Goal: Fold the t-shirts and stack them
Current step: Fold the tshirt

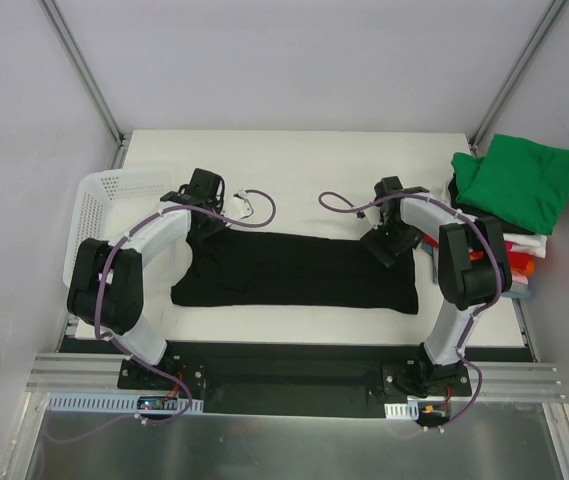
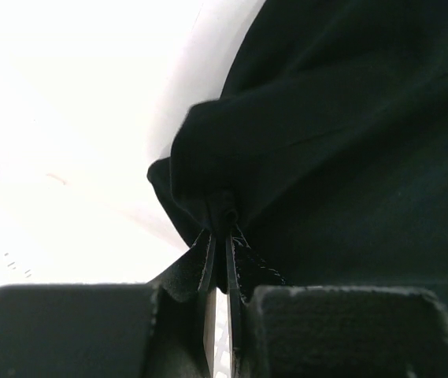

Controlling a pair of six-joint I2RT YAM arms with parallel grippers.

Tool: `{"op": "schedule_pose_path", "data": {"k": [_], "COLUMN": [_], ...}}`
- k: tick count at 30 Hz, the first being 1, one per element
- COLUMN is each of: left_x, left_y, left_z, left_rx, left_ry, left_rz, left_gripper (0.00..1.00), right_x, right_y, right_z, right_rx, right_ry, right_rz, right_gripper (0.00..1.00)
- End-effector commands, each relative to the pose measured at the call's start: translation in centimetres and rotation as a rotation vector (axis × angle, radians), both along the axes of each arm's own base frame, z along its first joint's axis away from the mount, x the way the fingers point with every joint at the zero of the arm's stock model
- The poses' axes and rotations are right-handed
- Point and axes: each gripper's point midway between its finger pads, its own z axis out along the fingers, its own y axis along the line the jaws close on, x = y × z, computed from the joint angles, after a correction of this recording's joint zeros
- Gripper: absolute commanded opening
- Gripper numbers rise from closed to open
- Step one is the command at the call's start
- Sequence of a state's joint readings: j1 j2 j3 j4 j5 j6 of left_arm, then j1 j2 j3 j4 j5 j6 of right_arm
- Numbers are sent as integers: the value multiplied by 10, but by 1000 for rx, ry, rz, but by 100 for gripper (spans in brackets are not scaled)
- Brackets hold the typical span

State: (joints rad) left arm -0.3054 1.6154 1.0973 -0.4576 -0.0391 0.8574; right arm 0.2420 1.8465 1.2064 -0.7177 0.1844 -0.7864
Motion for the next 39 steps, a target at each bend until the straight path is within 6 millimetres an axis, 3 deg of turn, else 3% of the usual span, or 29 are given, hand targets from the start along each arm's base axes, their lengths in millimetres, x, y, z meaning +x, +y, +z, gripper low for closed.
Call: {"op": "schedule_pose_path", "data": {"k": [1,12,16,18,24,27,29,32,39], "left_x": [-5,-8,-3,-2,-5,-7,-8,-3,14], "left_y": [23,28,20,16,4,-3,-7,-11,-29], "left_z": [2,2,14,24,49,64,72,74,51], "left_rx": [64,65,22,-15,-95,-147,-175,-190,-242], "left_ry": [1,4,-27,-52,-114,-146,-165,-163,-73], "left_rz": [17,17,19,19,13,11,13,12,20], "left_gripper": [0,3,15,29,58,62,71,80,85], "right_x": [2,-1,-2,-2,-3,-2,-2,-1,2], "right_y": [-20,-19,-18,-18,-17,-15,-13,-11,-9], "right_z": [-18,-15,-14,-14,-13,-11,-9,-7,-3], "right_rx": [-98,-92,-87,-87,-86,-81,-74,-70,-68], "right_ry": [-11,-14,-13,-13,-15,-21,-25,-29,-34], "right_rz": [2,-4,-6,-6,-6,-8,-4,1,3], "right_gripper": [96,96,97,96,96,96,96,96,96]}}
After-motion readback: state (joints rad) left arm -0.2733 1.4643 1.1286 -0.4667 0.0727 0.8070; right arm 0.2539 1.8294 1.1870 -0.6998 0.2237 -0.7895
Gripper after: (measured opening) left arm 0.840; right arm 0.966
